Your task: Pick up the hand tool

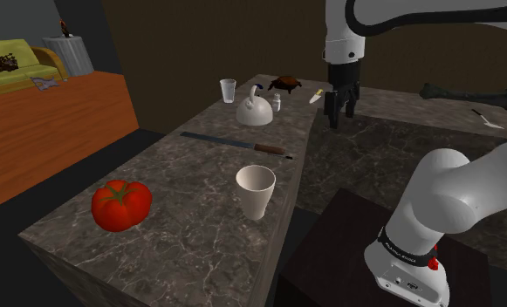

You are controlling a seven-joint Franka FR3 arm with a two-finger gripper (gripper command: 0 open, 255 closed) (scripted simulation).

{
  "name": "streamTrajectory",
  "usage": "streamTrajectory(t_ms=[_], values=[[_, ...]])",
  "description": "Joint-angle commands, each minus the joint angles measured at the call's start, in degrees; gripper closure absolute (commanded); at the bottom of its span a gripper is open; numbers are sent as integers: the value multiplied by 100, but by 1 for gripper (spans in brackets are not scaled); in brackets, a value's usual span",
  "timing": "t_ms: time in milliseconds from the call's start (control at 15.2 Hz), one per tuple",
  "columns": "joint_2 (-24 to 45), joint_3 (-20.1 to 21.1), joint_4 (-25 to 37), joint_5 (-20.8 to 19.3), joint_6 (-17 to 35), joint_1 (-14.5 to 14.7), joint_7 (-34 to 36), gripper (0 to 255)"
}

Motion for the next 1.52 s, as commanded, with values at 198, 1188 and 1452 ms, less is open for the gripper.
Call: streamTrajectory(t_ms=[198, 1188, 1452], values=[[536, -77, 76, -68, 552, 62, -188, 0], [3511, -277, 1458, -104, 2614, 329, -1097, 0], [4326, -265, 2089, -50, 2924, 370, -1331, 0]])
